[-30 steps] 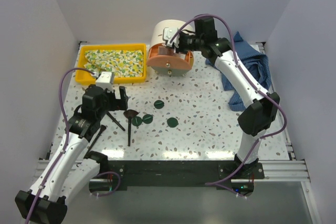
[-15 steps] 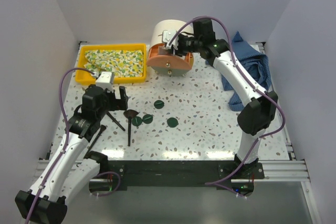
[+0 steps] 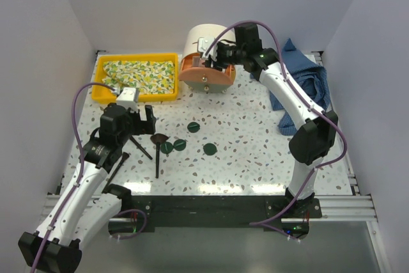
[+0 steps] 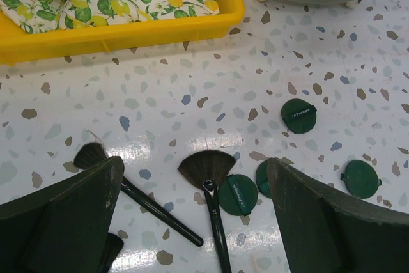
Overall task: Organize the makeup
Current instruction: Place the makeup in the drawer.
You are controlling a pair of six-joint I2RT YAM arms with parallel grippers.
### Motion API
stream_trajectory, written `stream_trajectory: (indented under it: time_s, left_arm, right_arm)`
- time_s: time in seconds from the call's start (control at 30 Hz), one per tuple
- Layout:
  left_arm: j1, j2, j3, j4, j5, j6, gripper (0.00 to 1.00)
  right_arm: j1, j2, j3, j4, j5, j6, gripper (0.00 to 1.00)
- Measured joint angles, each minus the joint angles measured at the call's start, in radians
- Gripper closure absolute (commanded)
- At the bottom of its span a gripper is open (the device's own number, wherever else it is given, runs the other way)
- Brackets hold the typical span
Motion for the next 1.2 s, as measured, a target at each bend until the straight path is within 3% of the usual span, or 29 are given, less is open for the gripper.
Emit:
stream_trajectory:
  time_s: [0.37,0.6,0.97,1.2]
  left_arm:
    - [0.0,0.0,0.0,0.0,0.0,0.0,0.0]
    - [0.0,-0.001,0.0,0.0,0.0,0.0,0.0]
    - [0.0,0.031,0.002,-0.015,0.014,-0.002,0.0]
    - [0.0,0.054,0.011,-0.044,0.069,-0.011,0.0]
  right_arm:
    - [-0.008,-0.003,0.013,-0.003,-0.011,0.218,0.59]
    - [-0.008,-0.092,0.011,-0.086,-0.037,0.308,0.59]
    - [-0.008,-0.384,-0.172,-0.236,-0.087,0.279,0.59]
    - [-0.008,-0.449,-0.294,-0.39,-0.089,0.177,0.56]
